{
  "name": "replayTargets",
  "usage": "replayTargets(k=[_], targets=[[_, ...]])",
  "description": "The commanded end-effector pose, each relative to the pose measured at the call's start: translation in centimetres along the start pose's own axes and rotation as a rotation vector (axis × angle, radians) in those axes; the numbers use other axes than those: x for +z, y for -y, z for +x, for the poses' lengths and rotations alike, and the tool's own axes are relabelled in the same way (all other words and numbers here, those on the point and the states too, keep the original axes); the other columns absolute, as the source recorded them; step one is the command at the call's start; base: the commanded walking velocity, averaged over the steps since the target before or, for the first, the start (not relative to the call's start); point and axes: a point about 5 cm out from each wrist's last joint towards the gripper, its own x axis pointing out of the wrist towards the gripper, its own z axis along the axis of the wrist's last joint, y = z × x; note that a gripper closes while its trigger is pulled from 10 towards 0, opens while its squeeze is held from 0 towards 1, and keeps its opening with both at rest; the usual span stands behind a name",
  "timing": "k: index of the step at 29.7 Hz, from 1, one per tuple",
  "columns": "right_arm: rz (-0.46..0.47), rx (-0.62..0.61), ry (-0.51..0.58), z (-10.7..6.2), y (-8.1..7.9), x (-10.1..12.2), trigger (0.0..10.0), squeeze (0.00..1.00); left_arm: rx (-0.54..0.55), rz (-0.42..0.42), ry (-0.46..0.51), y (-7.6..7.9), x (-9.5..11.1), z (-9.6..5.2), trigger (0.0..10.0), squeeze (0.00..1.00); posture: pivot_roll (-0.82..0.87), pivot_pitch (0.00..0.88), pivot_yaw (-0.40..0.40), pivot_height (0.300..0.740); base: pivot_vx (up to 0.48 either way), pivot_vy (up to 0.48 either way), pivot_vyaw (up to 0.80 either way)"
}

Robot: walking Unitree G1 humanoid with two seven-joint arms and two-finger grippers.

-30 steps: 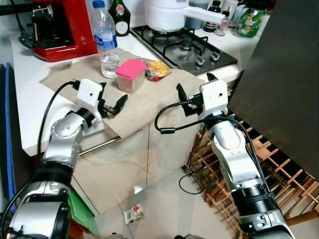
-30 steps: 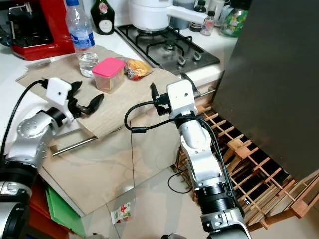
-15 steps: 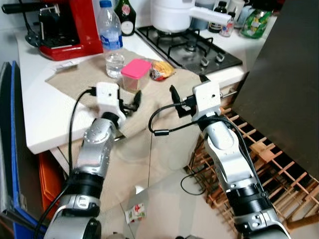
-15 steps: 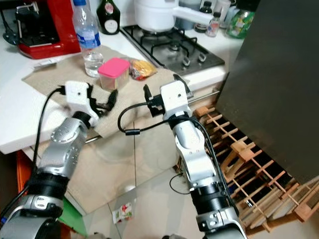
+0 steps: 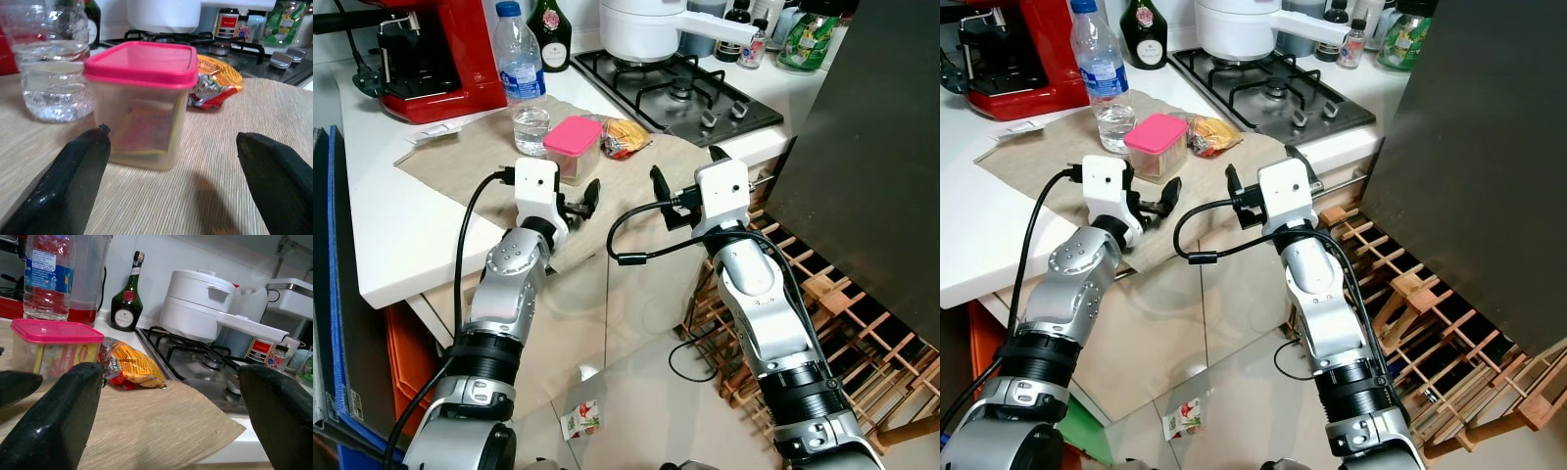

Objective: Restocking fridge

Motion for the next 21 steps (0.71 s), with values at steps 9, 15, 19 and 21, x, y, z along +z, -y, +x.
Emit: replayTargets(k=[9,15,19,21], targets=[[-0.016,-0.031,0.018,-0.5,0.6,0.3,10.0,0.0,0.002,0.034,0.021,0.3,1.0,1.4,10.0,0.0,-0.07,0.0,0.028,0.74,0.0,0.0,0.0],[-0.021,-0.029,0.016,-0.7,0.6,0.3,10.0,0.0,0.041,0.033,0.023,-0.3,1.3,2.1,10.0,0.0,-0.08,0.0,0.032,0.74,0.0,0.0,0.0],[-0.022,-0.03,0.015,-0.7,0.6,0.3,10.0,0.0,0.047,0.033,0.025,-0.5,1.3,2.1,10.0,0.0,-0.08,0.0,0.036,0.74,0.0,0.0,0.0],[-0.023,-0.033,0.013,-0.8,0.7,0.3,10.0,0.0,0.072,0.033,0.016,-1.0,1.1,2.0,10.0,0.0,-0.08,0.0,0.036,0.74,0.0,0.0,0.0]])
